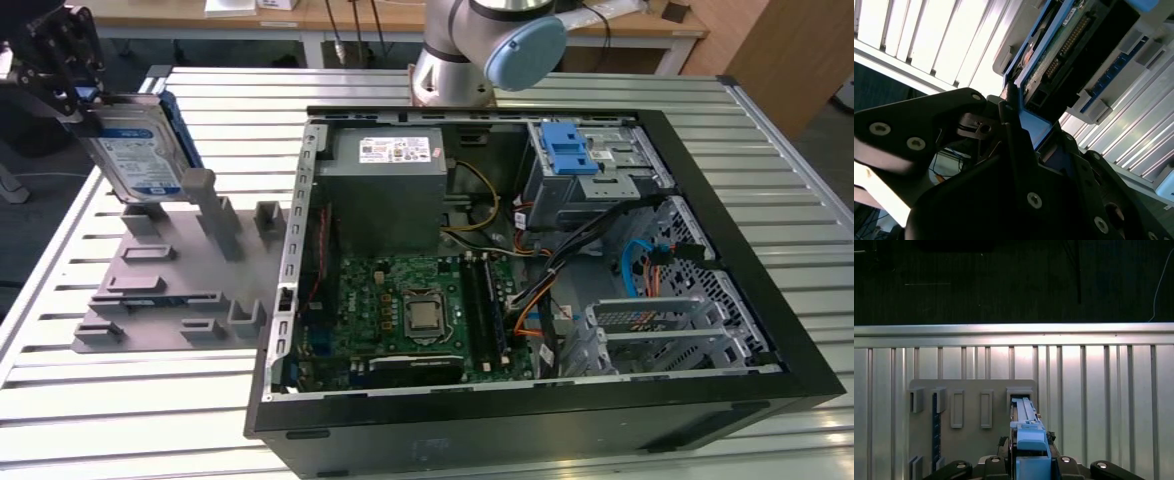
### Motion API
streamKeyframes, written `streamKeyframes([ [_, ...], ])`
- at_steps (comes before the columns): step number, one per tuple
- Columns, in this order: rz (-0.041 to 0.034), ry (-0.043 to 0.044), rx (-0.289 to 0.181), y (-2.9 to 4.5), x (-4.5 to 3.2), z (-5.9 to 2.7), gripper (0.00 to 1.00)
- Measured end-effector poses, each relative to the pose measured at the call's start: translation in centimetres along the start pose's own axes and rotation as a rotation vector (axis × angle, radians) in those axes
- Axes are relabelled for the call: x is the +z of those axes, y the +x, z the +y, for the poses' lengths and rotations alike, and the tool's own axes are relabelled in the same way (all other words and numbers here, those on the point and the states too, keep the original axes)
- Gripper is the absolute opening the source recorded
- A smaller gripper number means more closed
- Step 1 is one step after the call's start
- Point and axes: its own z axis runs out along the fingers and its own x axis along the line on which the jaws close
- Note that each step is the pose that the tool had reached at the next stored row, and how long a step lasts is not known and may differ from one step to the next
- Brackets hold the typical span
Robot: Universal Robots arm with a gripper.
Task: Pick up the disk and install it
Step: 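Pick up the disk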
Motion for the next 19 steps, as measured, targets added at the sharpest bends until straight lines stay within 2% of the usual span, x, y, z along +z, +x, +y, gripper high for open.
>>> streamKeyframes([
  [2,0.0000,0.0001,0.000,-0.07,-0.01,0.00,0.36],
  [3,0.0000,0.0001,0.000,-0.34,-0.01,0.01,0.36],
  [19,0.0000,0.0000,0.000,-0.69,-0.01,0.02,0.36],
])
